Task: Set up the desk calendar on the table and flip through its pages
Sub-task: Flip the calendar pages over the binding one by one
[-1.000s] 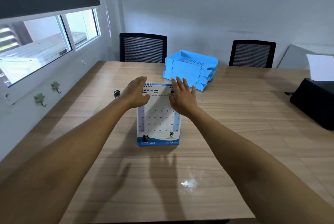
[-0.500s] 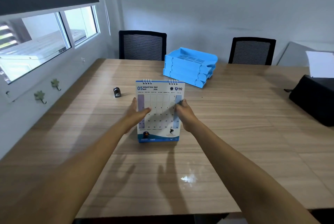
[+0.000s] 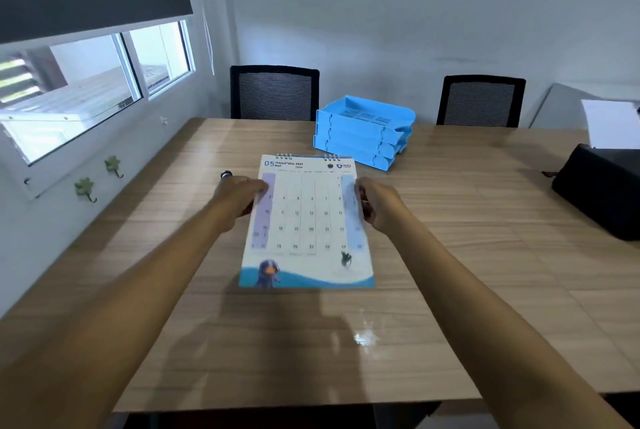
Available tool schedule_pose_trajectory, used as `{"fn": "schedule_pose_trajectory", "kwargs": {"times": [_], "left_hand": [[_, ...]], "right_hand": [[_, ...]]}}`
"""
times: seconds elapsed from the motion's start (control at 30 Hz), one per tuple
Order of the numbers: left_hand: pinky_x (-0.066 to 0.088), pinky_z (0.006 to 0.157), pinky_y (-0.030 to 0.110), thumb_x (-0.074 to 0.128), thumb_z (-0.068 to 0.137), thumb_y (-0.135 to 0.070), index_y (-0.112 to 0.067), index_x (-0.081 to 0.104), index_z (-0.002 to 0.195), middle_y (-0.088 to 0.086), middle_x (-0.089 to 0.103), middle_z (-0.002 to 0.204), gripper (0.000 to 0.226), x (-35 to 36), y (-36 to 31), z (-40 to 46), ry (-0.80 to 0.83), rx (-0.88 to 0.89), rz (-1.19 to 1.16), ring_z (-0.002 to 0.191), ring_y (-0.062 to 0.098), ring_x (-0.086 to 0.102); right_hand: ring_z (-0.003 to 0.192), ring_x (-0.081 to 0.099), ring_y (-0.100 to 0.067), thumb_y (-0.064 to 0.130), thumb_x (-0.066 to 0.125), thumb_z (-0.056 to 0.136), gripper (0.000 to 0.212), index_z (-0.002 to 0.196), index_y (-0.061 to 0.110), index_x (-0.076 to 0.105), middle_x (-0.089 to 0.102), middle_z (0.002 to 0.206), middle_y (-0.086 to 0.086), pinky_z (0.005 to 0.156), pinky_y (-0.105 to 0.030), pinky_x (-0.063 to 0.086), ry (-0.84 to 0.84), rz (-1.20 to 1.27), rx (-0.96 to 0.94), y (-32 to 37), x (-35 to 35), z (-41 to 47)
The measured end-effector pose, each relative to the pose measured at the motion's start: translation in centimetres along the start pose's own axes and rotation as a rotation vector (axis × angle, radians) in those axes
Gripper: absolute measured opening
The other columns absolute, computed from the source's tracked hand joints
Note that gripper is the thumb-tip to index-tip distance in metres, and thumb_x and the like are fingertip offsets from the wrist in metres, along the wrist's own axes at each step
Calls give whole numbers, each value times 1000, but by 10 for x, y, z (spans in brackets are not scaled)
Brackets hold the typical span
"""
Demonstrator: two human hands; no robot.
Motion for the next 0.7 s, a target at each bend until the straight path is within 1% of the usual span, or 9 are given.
{"fn": "schedule_pose_trajectory", "kwargs": {"times": [0.03, 0.1, 0.2, 0.3, 0.37, 0.43, 0.53, 0.6, 0.7], "left_hand": [[38, 45, 17, 62, 84, -15, -11, 56, 65, 4, 58, 52, 21, -2, -10, -4, 16, -1, -88, 42, 15, 51], [47, 56, 22, 55, 92, -24, -18, 63, 77, 5, 69, 78, 18, -2, -32, -8, 97, 8, -244, 57, 13, 60], [46, 73, 29, 32, 98, -42, -15, 67, 94, 5, 69, 102, 44, 2, -48, 0, 191, -47, -412, 85, 19, 61], [45, 89, 36, 27, 99, -39, -13, 62, 117, 3, 61, 126, 47, 11, -67, 2, 154, 58, -222, 107, 23, 54], [42, 99, 40, 33, 99, -36, -13, 57, 126, 8, 57, 133, 43, 18, -78, 2, 88, 159, 64, 109, 23, 51], [43, 101, 41, 33, 99, -32, -12, 58, 127, 12, 57, 134, 42, 20, -85, 4, 6, 277, 438, 111, 28, 52], [29, 115, 37, 39, 98, -26, -11, 46, 142, 9, 44, 150, 47, 28, -84, 11, 30, 453, 714, 138, 29, 38], [23, 117, 34, 46, 96, -24, -8, 36, 147, 9, 37, 155, 54, 33, -76, 16, 75, 470, 810, 144, 27, 30], [21, 117, 34, 50, 94, -23, -10, 22, 152, 9, 28, 158, 66, 38, -66, 20, 123, 425, 869, 146, 27, 23]], "right_hand": [[47, 46, -14, 13, 46, 90, 25, 66, 10, 52, 50, 54, -2, 52, -24, 37, 71, 109, 9, 6, 4, -3], [45, 53, -14, 18, 38, 93, 26, 77, 8, 56, 57, 53, -2, 51, -19, 43, 179, 351, 15, 19, 12, -6], [75, 61, -17, 18, 33, 95, 29, 90, 14, 61, 66, 82, -2, 68, -29, 47, 222, 516, -23, 40, 22, -3], [107, 56, -21, 19, 40, 95, 23, 97, 22, 63, 64, 117, -1, 88, -34, 46, 118, 176, -217, 59, 25, 1], [125, 48, -23, 14, 37, 96, 35, 124, 15, 58, 52, 139, -6, 102, -33, 38, 17, -205, -425, 68, 25, 4], [137, 37, -26, 9, 35, 95, 48, 142, 14, 44, 42, 149, -7, 111, -37, 33, -28, -573, -606, 71, 31, 6], [145, 21, -32, 17, 36, 94, 58, 151, 21, 26, 25, 160, -1, 117, -46, 22, -70, -1072, -691, 65, 41, 19], [148, 10, -34, 23, 36, 95, 62, 153, 23, 15, 14, 162, 3, 119, -48, 15, -54, -1196, -653, 57, 44, 27], [148, 6, -35, 23, 37, 94, 66, 154, 23, 9, 15, 162, 1, 119, -51, 10, -42, -1222, -637, 52, 44, 30]]}}
Point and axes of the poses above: each hand's wrist, its own z-axis towards the middle knuckle, its own x-axis out of the palm, y = z × x, the point moved 9 cm from there along z, towards the middle knuckle
